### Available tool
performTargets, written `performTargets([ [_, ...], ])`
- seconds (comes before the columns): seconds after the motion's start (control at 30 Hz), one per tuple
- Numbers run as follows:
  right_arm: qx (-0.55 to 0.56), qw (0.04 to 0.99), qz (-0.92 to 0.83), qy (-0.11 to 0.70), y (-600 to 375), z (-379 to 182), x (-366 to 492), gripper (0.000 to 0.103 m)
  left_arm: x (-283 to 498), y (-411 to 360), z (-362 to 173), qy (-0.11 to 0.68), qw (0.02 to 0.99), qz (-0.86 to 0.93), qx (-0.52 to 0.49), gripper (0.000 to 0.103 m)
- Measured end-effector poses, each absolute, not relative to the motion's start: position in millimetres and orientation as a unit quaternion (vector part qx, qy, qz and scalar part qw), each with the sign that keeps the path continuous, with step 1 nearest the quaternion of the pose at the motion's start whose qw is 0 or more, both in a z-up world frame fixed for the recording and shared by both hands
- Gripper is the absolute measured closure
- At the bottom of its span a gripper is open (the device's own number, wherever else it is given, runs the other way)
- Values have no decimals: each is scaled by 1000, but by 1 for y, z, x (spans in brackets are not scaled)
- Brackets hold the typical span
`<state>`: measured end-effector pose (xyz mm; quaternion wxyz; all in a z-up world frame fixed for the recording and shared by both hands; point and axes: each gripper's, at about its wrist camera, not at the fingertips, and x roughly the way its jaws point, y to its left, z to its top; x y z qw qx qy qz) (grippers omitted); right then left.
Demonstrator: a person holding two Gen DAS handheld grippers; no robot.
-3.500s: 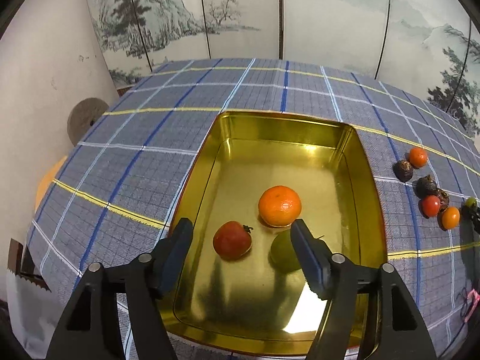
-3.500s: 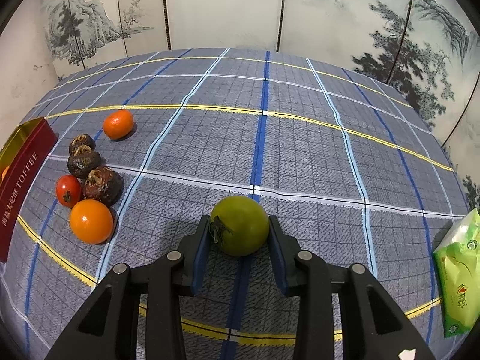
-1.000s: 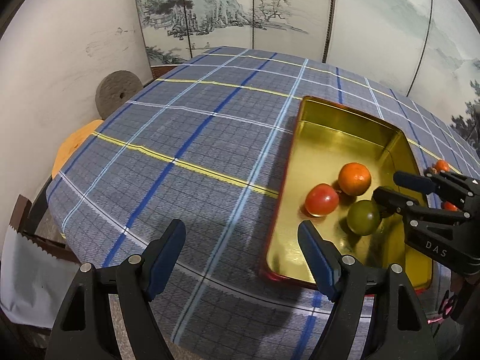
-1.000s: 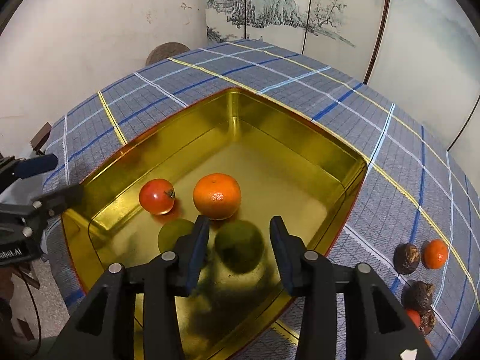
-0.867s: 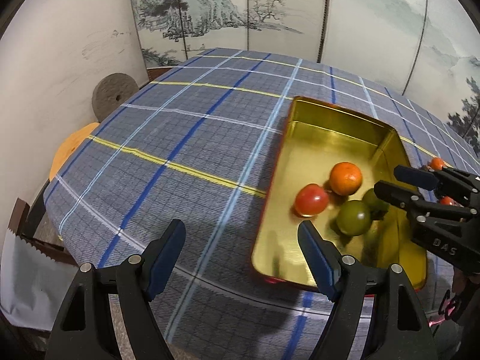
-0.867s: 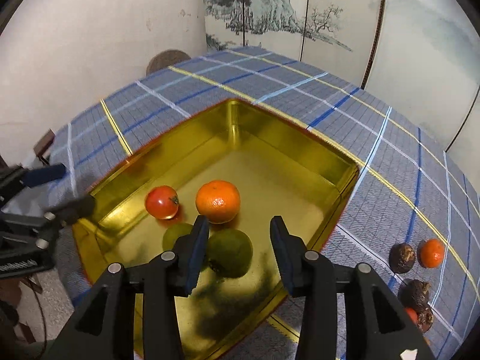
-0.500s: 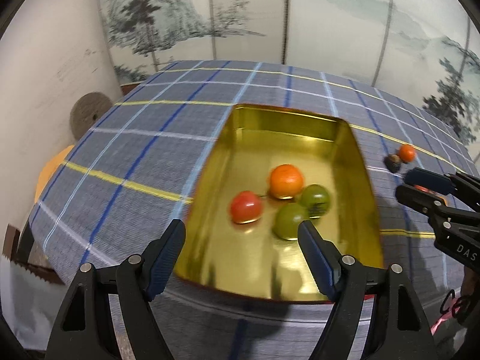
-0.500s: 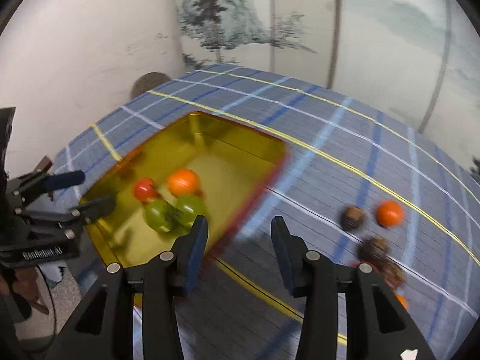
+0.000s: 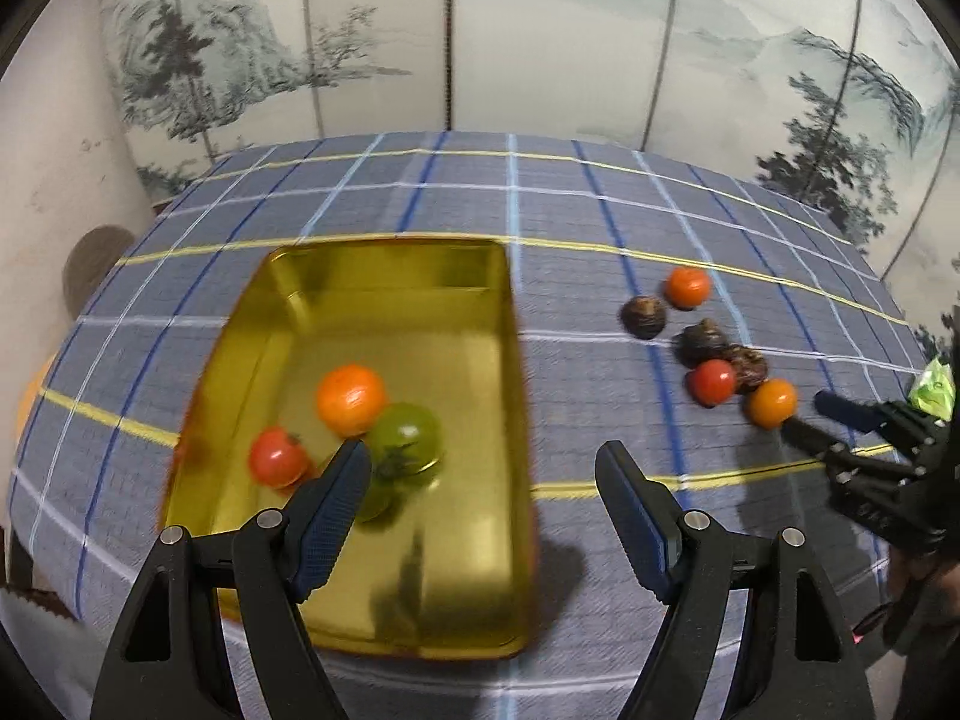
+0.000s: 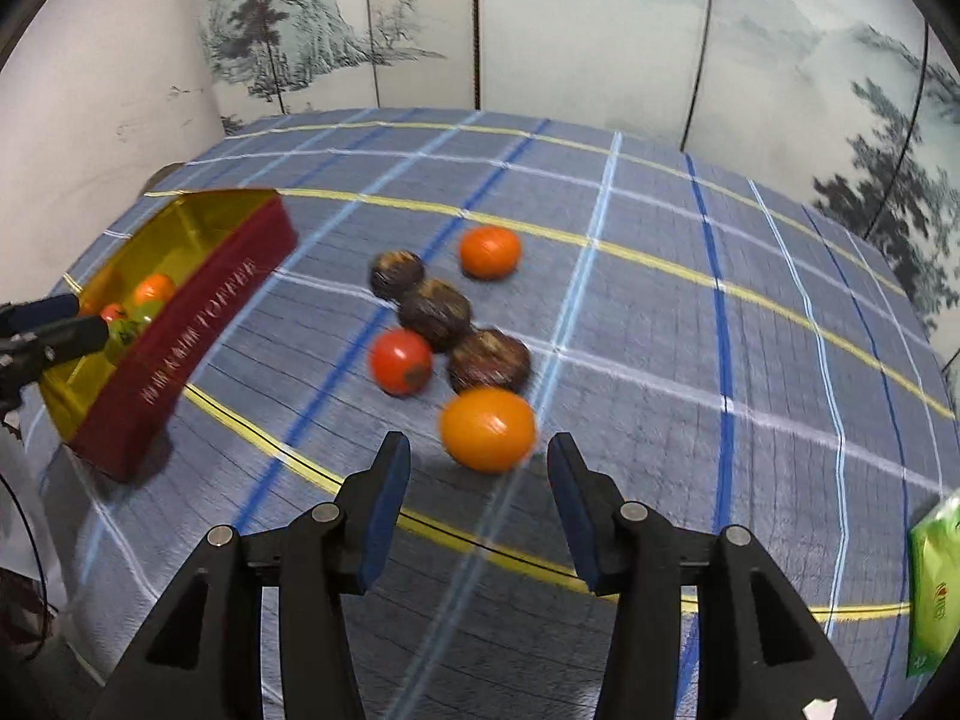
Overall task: Organize fruits
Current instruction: 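Grasp the large orange fruit with right gripper while left gripper grasps a red tomato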
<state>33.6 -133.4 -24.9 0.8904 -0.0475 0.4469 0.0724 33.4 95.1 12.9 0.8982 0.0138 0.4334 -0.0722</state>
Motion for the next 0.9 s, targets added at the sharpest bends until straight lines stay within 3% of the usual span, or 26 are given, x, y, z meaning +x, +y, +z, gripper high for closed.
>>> performTargets([
  [0.5, -37, 884, 72, 460, -134, -54, 61, 59, 63, 39, -2, 447, 888, -99, 46, 25],
  [0.63, -33, 886, 76, 456, -135, -54, 62, 66, 64, 30, -7, 450, 886, -102, 51, 25],
  [0.9, -27, 894, 56, 444, -154, -49, 56, 68, 69, 1, -19, 449, 882, -123, 72, 25],
])
